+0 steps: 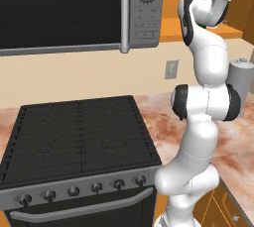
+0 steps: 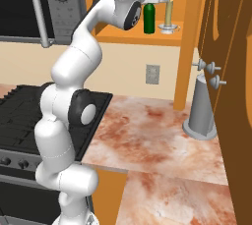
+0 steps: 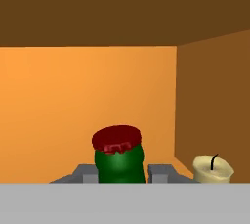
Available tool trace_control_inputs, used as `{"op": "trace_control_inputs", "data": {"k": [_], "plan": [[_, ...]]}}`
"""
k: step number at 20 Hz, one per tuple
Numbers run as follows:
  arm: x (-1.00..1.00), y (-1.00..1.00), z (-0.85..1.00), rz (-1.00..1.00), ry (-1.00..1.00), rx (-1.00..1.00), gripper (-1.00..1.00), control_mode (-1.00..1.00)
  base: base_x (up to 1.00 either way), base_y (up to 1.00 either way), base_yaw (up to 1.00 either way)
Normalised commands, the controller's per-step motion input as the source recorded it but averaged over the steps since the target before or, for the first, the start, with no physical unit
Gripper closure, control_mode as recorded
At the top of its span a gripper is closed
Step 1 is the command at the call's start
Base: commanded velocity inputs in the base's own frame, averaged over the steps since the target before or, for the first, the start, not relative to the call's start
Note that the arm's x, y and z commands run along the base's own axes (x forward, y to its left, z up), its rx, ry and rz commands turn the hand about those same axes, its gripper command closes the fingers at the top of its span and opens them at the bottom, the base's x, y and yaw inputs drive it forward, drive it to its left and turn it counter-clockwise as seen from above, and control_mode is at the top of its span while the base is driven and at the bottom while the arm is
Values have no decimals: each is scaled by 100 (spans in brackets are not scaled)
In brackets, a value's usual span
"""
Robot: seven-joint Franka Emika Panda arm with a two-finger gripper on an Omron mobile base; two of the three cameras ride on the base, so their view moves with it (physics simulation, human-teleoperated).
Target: Get the candle and the beer from the cabinet and move them to the dining counter.
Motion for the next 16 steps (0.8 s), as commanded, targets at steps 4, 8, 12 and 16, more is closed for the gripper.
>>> {"op": "trace_control_inputs", "data": {"k": [4,8,12,16], "plan": [[0,0,0,0,0,0,100,-100,0,0,0],[0,0,0,0,0,0,100,-100,0,0,0],[-3,0,0,0,0,0,100,-100,0,0,0],[-50,-14,0,0,0,0,100,-100,0,0,0]]}}
